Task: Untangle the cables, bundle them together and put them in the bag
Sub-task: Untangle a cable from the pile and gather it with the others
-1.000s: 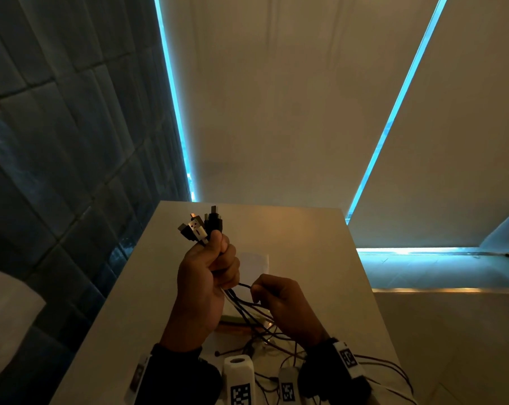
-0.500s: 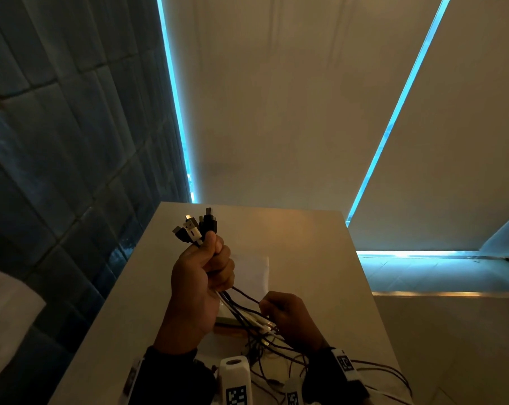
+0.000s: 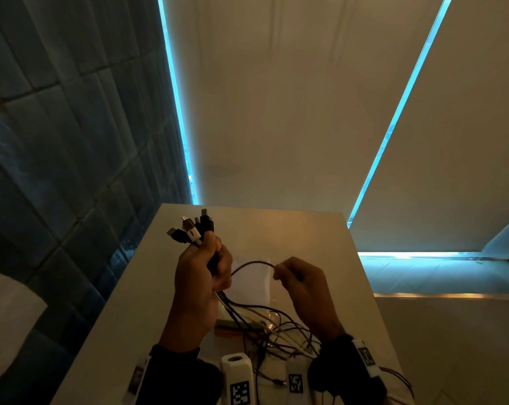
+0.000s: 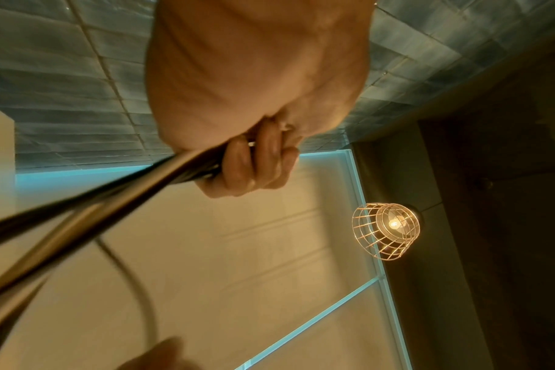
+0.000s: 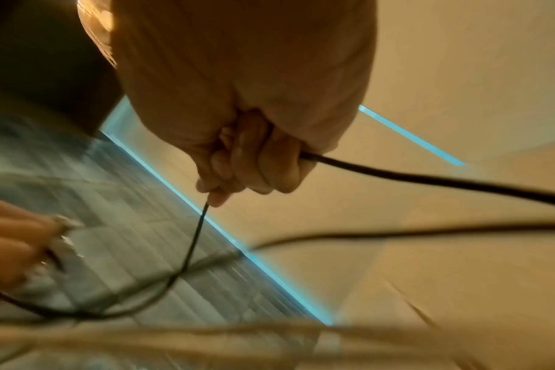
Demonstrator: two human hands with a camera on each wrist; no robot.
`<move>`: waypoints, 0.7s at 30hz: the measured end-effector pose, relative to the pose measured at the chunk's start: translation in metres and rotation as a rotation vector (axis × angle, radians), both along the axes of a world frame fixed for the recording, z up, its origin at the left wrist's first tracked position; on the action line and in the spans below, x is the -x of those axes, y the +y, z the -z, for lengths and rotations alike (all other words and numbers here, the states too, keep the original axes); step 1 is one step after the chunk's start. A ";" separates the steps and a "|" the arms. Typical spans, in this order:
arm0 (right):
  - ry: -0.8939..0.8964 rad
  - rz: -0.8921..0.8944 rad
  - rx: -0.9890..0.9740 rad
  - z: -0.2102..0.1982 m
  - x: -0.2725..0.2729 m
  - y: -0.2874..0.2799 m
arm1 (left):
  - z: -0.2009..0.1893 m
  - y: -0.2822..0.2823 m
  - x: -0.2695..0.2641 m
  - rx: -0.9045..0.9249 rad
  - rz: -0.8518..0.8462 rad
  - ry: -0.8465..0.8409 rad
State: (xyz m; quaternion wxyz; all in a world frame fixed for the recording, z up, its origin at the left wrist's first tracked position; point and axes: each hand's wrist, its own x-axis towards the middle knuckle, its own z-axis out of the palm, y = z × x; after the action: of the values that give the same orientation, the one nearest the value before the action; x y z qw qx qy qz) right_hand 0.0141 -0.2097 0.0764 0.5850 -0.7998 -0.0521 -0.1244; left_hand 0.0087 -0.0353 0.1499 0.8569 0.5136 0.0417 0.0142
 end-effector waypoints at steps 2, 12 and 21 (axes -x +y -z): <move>-0.083 -0.067 -0.069 -0.026 0.008 0.006 | 0.002 -0.002 0.000 -0.064 -0.022 0.022; -0.090 -0.323 -0.112 -0.042 0.024 0.030 | -0.006 -0.001 0.003 0.175 0.086 0.088; 0.042 -0.357 -0.102 -0.004 0.014 0.026 | -0.003 -0.003 0.003 0.247 0.138 0.029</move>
State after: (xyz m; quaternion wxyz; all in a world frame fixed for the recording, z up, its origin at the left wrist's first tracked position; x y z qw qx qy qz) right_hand 0.0002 -0.1842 0.0806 0.6383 -0.7496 -0.1749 -0.0044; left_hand 0.0053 -0.0388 0.1533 0.9118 0.4061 0.0201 -0.0576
